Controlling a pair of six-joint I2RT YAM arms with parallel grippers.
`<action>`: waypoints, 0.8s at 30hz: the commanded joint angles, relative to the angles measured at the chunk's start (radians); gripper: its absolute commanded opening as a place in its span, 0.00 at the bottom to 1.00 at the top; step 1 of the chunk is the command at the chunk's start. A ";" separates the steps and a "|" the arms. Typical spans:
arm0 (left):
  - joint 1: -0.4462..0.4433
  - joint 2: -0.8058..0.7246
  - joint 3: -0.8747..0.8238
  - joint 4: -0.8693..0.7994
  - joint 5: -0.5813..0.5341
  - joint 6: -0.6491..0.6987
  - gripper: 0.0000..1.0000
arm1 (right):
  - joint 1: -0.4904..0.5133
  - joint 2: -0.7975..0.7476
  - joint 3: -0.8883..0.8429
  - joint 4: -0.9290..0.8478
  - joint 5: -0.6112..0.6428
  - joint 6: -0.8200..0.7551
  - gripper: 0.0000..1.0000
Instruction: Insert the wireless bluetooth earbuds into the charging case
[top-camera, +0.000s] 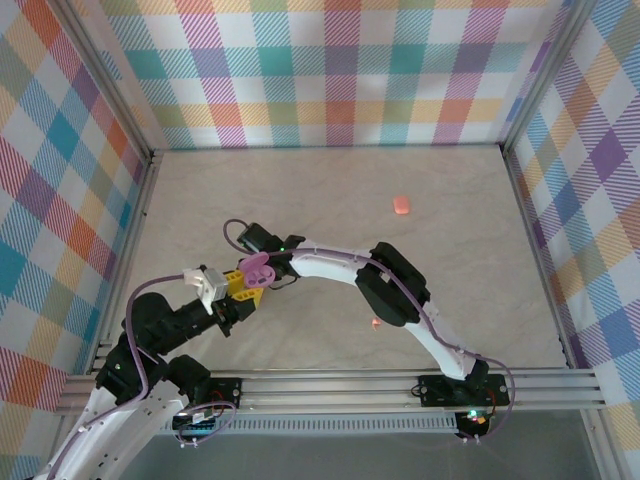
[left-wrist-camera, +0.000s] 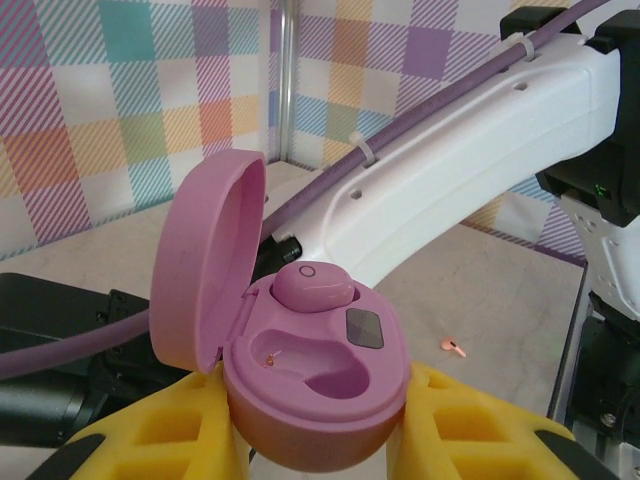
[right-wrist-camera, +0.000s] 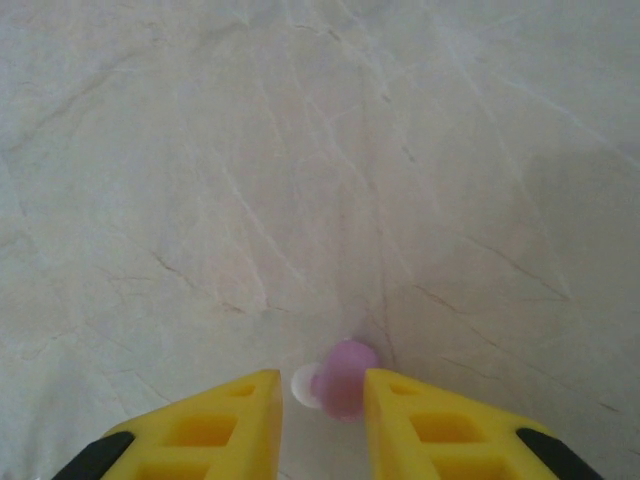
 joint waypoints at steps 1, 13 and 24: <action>-0.006 -0.019 0.021 -0.007 -0.006 -0.012 0.17 | 0.008 0.025 0.040 -0.061 0.051 -0.018 0.29; -0.006 -0.023 0.030 -0.024 0.000 -0.007 0.17 | 0.035 0.100 0.153 -0.141 0.069 -0.074 0.31; -0.006 -0.042 0.035 -0.049 -0.003 0.000 0.17 | 0.047 0.134 0.196 -0.242 0.088 -0.125 0.31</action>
